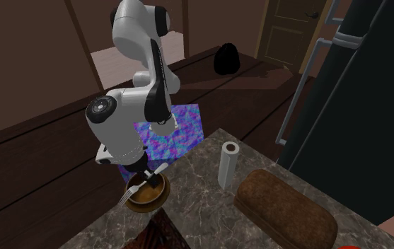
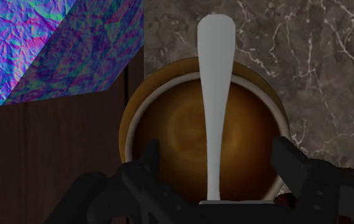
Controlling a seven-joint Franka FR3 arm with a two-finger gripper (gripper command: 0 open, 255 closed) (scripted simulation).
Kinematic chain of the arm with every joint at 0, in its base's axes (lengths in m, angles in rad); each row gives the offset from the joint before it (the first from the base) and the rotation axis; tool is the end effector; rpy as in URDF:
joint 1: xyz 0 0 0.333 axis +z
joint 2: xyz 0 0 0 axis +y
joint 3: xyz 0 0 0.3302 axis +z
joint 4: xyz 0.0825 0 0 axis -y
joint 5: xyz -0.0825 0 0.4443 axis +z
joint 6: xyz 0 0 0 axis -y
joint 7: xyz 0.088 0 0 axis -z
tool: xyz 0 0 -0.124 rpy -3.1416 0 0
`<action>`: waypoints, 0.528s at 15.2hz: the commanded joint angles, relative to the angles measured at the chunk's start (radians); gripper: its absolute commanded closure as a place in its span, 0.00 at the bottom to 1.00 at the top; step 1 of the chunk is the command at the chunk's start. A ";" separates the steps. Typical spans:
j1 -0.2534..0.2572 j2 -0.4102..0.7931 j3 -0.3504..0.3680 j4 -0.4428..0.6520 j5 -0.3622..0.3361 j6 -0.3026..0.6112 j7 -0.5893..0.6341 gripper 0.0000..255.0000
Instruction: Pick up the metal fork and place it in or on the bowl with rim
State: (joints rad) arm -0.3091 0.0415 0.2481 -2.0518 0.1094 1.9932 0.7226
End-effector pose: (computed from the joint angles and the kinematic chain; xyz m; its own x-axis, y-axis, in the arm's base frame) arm 0.5970 -0.0286 0.3783 0.6661 -0.7316 -0.1453 -0.7406 -0.6719 -0.0116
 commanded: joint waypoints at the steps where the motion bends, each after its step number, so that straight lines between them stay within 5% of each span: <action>1: 0.000 0.000 0.000 0.000 0.000 0.000 0.000 0.00; 8: -0.007 -0.023 -0.006 0.102 0.000 -0.125 -0.001 0.00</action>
State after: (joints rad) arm -0.3158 0.0186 0.2422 -1.9615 0.1093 1.8815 0.7214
